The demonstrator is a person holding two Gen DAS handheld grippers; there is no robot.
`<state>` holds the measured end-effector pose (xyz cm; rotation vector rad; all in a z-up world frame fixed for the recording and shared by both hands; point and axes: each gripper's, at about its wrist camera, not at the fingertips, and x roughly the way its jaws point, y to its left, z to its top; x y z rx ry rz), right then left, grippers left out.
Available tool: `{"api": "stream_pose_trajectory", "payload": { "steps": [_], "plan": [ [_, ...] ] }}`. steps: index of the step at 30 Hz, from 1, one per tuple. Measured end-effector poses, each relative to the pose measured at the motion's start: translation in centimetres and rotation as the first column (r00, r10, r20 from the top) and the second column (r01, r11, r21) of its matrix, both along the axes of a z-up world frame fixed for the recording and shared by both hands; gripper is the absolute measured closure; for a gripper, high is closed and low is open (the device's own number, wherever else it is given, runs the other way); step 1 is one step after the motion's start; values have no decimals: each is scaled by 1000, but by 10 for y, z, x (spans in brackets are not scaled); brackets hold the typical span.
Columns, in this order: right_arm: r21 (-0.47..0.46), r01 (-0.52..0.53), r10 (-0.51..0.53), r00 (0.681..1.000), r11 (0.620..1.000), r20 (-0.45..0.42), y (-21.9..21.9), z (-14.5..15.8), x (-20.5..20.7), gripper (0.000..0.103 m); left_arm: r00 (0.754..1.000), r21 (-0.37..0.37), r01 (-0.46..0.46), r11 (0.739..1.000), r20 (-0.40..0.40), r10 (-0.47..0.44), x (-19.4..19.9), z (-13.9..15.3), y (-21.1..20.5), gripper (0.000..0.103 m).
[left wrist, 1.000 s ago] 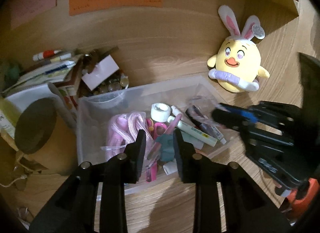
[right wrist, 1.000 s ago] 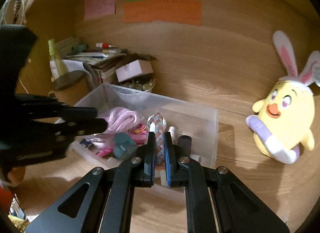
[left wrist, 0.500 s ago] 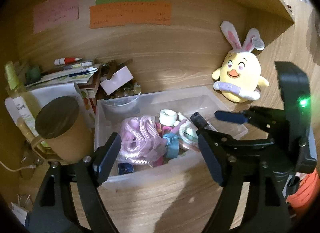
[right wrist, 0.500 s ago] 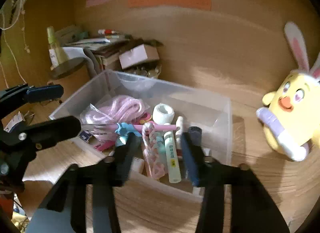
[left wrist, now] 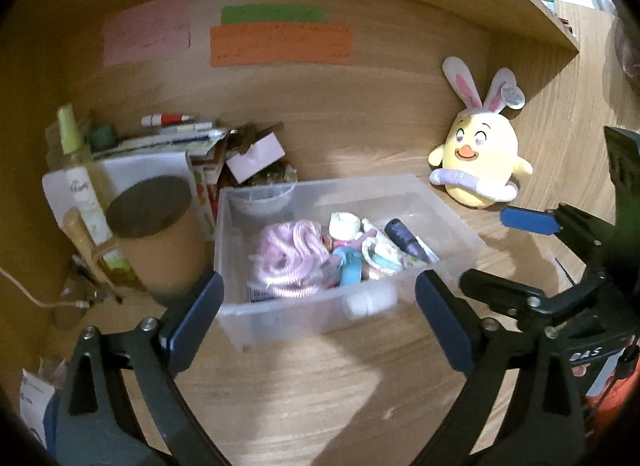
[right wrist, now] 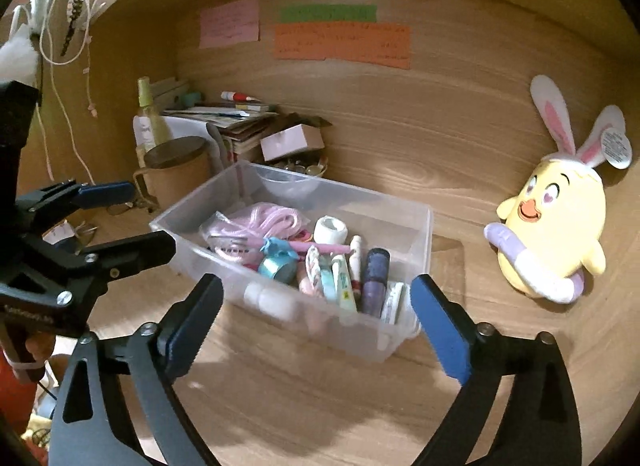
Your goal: Organize objects
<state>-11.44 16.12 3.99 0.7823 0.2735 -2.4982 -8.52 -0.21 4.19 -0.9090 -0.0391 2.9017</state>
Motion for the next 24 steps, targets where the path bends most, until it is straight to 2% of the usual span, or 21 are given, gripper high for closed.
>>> {"api": "stream_pose_trajectory", "payload": {
  "steps": [13, 24],
  "plan": [
    [-12, 35, -35, 999, 999, 7, 14, -18, 22, 5, 998, 38, -29, 999, 50, 27, 19, -27, -5, 5],
    [-26, 51, -50, 998, 998, 31, 17, -24, 24, 5, 999, 51, -26, 998, 44, 23, 24, -30, -5, 5]
  ]
}}
